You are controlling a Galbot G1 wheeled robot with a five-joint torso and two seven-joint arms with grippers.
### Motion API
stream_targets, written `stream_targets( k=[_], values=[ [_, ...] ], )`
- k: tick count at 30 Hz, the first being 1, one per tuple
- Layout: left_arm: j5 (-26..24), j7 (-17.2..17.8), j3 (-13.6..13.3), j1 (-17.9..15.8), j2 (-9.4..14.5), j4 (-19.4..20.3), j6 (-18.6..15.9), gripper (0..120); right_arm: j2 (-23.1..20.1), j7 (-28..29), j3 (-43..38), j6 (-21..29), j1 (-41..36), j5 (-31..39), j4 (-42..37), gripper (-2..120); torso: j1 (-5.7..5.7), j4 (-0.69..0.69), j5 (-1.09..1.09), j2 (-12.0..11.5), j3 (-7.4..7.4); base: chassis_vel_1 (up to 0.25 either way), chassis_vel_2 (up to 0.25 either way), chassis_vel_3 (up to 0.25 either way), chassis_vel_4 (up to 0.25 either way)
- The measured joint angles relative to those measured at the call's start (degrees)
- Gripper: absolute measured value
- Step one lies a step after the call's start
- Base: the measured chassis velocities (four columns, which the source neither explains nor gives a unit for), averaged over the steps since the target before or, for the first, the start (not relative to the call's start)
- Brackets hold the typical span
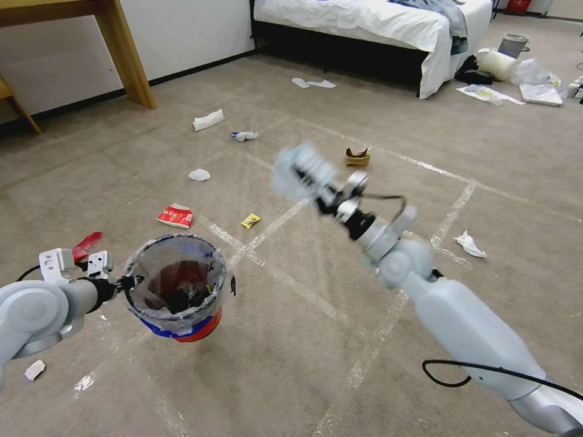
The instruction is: Pick up the trash bin and place the garbage on the floor into it.
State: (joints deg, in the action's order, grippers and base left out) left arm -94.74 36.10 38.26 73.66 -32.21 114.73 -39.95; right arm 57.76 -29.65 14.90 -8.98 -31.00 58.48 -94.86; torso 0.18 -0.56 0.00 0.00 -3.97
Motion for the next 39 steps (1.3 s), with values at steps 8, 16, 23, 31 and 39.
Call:
stream_targets(
  k=[8,16,23,31,39],
  values=[
    [-1.33,1.55,0.11,0.09,0.11,1.41,0.03,0,9.06,2.39,11.38,-0.27,5.95,-1.25,5.79,0,0.0,0.02,-0.02,-0.01,-0.01,0.0,0.0,0.0,0.0],
    [-1.37,1.86,0.34,0.65,-0.2,1.64,0.09,0,14.94,4.44,17.87,-0.73,10.41,-3.78,11.61,0,0.0,0.01,-0.02,-0.01,-0.01,0.0,0.0,0.0,0.0],
    [-1.66,1.75,0.38,-0.12,-0.14,1.45,0.12,0,15.21,4.61,18.41,-0.98,10.26,-4.98,12.81,0,0.0,0.01,-0.01,-0.01,-0.01,0.0,0.0,0.0,0.0],
    [-1.71,1.56,0.09,-0.69,0.24,0.62,0.13,0,13.7,4.6,18.91,-1.76,9.31,-6.9,12.86,25,0.0,0.01,0.0,-0.01,-0.01,0.0,0.0,0.0,0.0],
    [-1.7,1.52,-0.12,-0.85,0.17,0.41,0.13,0,13.5,4.71,18.56,-1.91,10.06,-7.29,13.11,50,0.0,0.01,-0.01,-0.01,0.0,0.0,0.0,0.0,0.0]
  ],
)
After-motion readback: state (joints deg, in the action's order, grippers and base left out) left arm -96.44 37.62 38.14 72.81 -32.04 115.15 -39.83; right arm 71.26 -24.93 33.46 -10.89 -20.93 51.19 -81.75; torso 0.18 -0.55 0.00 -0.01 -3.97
